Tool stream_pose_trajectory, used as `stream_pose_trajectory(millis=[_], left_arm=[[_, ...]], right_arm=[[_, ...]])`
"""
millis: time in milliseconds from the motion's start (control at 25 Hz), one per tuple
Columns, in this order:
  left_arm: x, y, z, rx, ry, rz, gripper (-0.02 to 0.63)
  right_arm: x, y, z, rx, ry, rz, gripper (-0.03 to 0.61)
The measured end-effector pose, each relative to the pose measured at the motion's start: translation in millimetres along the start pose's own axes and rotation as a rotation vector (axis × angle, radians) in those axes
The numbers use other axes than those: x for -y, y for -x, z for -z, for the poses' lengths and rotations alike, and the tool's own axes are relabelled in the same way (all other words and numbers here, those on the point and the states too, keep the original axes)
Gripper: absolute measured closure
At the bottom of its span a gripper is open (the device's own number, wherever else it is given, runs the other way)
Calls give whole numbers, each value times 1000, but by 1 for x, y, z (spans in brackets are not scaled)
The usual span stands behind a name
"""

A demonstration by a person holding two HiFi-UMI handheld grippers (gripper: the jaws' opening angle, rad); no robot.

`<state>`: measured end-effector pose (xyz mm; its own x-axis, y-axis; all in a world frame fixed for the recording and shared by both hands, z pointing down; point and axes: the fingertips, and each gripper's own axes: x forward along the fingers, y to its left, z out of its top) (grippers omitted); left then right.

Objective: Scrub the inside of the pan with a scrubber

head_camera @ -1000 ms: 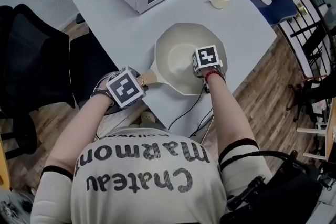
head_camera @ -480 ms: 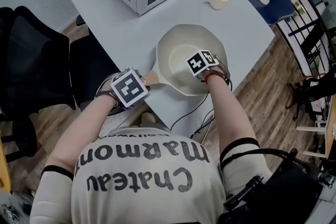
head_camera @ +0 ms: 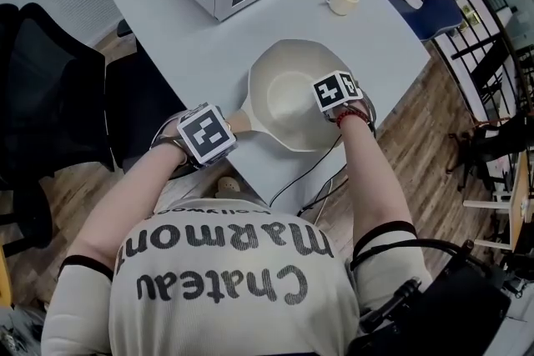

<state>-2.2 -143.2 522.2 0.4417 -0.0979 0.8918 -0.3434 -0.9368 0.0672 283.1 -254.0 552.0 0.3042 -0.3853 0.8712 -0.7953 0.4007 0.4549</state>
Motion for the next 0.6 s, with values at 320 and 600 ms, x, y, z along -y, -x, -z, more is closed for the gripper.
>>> stream_pose_trajectory(millis=[320,600], left_arm=[[13,-2,3,-3,12,60,460],[16,-4,4,-12,19,93,460]], right_arm=[[-5,39,-29,203,-344,-217,523],[-152,123,-100,285,-785,-1284,523]])
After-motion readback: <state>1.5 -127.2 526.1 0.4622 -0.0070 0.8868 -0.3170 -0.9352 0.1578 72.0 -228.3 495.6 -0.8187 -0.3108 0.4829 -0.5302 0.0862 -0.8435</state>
